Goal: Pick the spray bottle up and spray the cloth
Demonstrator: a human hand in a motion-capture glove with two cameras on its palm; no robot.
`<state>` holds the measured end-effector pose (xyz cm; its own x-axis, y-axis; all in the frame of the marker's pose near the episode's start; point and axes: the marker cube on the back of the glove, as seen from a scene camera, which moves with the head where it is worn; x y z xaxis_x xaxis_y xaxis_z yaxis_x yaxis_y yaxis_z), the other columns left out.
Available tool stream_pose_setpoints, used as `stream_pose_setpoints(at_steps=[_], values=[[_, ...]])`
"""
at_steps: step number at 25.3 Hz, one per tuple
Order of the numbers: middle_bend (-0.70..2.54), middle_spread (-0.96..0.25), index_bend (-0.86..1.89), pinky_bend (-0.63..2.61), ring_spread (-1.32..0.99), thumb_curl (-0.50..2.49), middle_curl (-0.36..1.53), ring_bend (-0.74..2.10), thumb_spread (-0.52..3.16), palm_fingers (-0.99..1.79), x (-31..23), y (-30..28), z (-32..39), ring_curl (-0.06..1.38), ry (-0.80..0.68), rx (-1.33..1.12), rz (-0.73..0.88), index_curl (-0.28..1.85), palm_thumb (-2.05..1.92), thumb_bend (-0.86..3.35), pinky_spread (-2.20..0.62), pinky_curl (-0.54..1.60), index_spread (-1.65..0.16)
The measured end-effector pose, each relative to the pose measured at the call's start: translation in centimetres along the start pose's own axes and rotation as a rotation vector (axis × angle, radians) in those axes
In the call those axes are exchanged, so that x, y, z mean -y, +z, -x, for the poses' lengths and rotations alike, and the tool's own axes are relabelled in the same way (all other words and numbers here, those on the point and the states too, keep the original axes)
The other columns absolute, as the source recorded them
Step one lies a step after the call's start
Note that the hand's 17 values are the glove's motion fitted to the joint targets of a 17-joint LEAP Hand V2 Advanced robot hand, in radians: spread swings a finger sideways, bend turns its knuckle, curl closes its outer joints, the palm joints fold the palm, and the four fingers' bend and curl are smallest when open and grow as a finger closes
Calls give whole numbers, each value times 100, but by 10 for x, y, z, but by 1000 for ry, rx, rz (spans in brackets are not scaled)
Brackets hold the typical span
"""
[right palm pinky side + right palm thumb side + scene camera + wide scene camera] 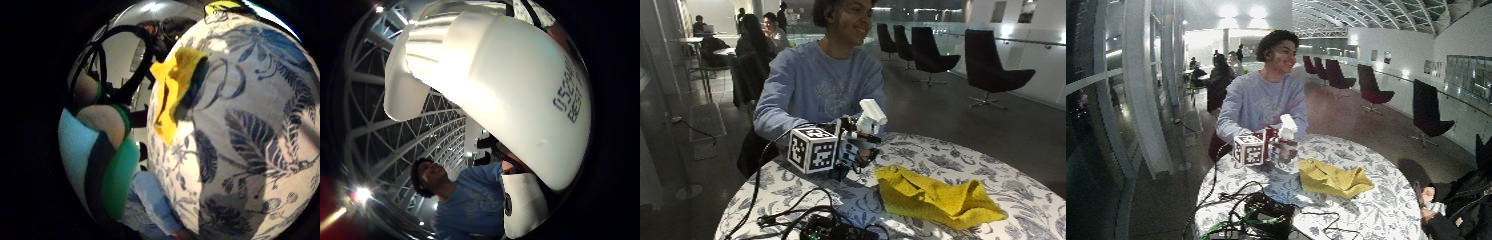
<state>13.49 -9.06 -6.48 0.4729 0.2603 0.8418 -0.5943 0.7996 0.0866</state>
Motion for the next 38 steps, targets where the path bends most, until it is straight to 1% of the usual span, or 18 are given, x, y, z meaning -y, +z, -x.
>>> stream_pose_setpoints(at_steps=[6, 12, 16, 25, 38], values=[[30, -7, 7, 38, -4, 63, 47, 65, 60, 103, 12, 17, 2, 43, 131, 39, 137, 21, 99, -3, 10, 38, -31], [29, -7, 7, 38, -4, 64, 47, 65, 62, 104, 19, 29, 0, 43, 262, 70, 211, 20, 98, -3, 10, 38, -30], [29, -6, 6, 38, -4, 64, 48, 65, 63, 105, 21, 36, -3, 43, 323, 62, 243, 19, 96, -3, 11, 38, -29], [30, -5, 6, 39, -3, 65, 49, 66, 68, 106, 20, 54, -6, 43, 401, 64, 306, 18, 95, -3, 10, 38, -27], [32, -4, 6, 43, -1, 66, 50, 68, 72, 108, 26, 68, -8, 43, 464, 51, 327, 16, 92, -3, 9, 39, -25]])
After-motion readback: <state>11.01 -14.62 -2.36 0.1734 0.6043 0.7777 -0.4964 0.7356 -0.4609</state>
